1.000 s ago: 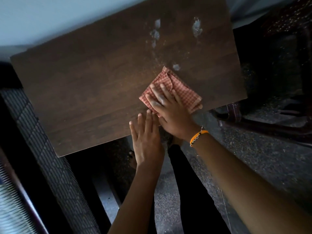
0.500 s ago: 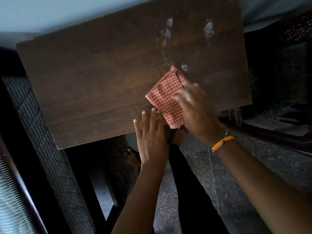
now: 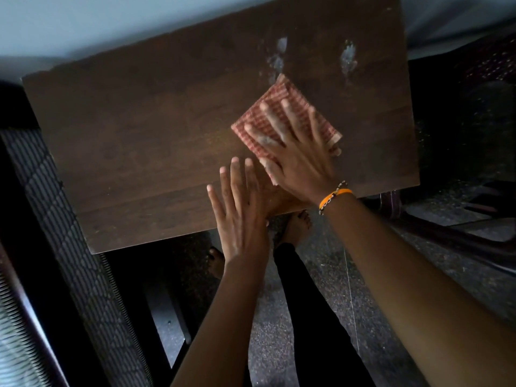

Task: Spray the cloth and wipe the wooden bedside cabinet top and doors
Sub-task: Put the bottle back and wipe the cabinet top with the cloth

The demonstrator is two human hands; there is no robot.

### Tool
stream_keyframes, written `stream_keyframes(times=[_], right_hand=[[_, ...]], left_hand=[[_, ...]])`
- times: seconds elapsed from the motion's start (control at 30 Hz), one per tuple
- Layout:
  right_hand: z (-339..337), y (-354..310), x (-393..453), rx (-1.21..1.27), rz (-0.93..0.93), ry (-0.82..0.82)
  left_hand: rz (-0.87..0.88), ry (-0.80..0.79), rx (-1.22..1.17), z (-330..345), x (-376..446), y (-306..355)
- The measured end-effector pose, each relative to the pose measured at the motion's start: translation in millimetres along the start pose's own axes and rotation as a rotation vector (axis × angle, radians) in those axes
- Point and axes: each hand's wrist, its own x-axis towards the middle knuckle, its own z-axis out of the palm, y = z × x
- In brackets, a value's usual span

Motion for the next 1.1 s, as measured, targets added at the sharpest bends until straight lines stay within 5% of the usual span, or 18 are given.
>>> stream_keyframes(times=[0.2,0.3,0.5,0.83,1.1], right_hand=[[-18,59,8,0.000,0.288,0.020],[-21,84,-8,-0.017,0.518,0.035],[-11,55,-55,0.023,0.870,0.031],[-1,-19,27,0.052,0.086,-0.013],[-6,-7,104,-0.016,-0.101,0.074]], left_hand=[[0.142,0.002,0.171,-4,15,2],[0.062,-0.056,0.166,-3,19,-1],[0.143,-0.045,0.209,-6,20,2],[-0.045,-0.119,0.092,1,19,-4],[-0.030,-0.224,0.026,-4,17,-2]])
